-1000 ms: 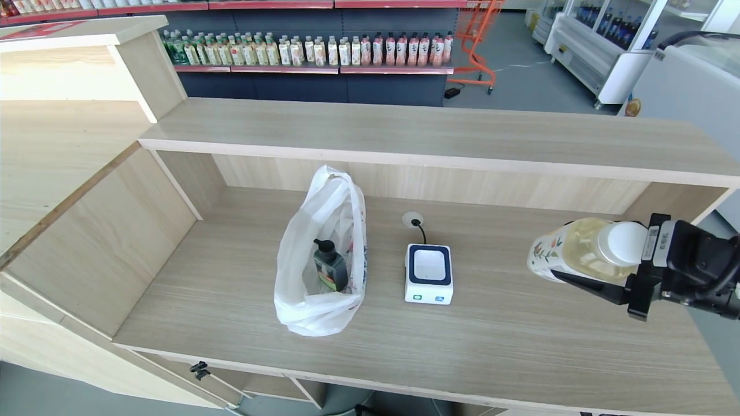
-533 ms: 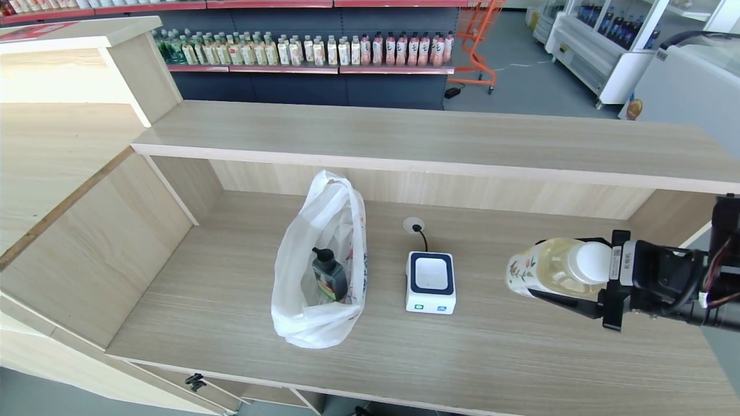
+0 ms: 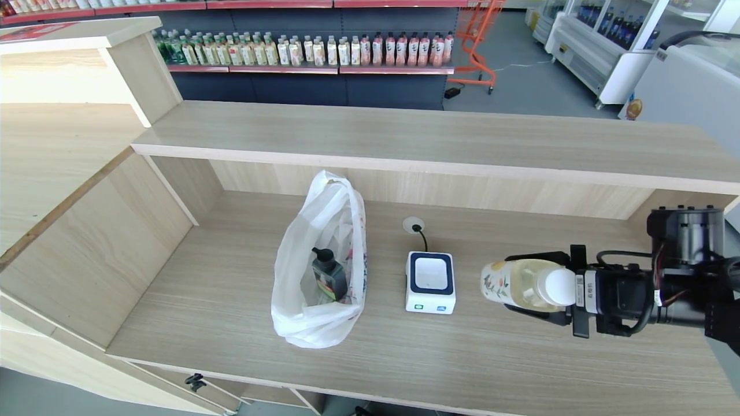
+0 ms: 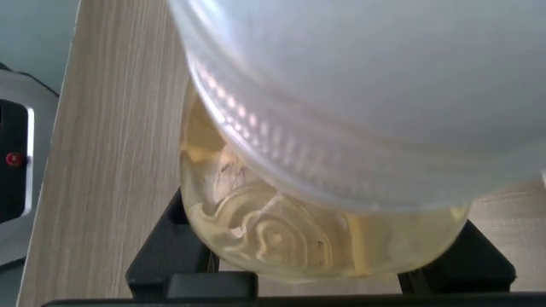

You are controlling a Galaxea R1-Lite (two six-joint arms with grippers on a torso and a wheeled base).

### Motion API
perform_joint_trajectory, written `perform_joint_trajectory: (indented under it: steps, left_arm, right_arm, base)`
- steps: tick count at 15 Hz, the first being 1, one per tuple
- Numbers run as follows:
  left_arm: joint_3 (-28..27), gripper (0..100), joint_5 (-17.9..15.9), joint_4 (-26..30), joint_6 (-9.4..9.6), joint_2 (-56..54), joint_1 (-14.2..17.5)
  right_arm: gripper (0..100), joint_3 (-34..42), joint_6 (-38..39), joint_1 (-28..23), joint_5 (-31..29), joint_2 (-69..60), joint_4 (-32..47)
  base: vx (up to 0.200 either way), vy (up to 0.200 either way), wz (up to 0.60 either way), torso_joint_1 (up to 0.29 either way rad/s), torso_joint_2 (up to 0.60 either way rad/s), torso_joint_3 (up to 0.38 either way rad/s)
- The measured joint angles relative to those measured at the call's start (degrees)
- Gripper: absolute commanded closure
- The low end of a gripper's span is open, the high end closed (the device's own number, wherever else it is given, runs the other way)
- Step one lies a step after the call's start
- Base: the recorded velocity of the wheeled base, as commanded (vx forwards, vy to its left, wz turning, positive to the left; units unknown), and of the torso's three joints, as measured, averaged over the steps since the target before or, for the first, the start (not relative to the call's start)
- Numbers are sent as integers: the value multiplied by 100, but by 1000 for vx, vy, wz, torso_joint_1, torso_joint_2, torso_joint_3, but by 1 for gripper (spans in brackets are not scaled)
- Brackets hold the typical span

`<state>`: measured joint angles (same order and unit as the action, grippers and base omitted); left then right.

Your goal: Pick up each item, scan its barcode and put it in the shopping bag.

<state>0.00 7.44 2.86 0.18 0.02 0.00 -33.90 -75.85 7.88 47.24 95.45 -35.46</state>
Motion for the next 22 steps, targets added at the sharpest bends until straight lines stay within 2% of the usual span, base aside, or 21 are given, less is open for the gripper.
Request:
perform_joint_trajectory:
  steps: [7, 15, 22]
  left_arm:
    - [0, 0, 0, 2, 0, 0, 0]
    - [0, 0, 0, 0, 0, 0, 0]
    - [0, 0, 0, 2, 0, 0, 0]
  right_arm:
    - [100, -438, -232, 88, 241, 1147, -874]
    - [100, -1161, -180, 215, 468, 1948, -898]
    - [100, -1921, -169, 532, 585, 2593, -890]
  base:
    - [0, 0, 0, 0, 0, 0]
    - [0, 0, 0, 0, 0, 0]
    - [0, 0, 0, 0, 0, 0]
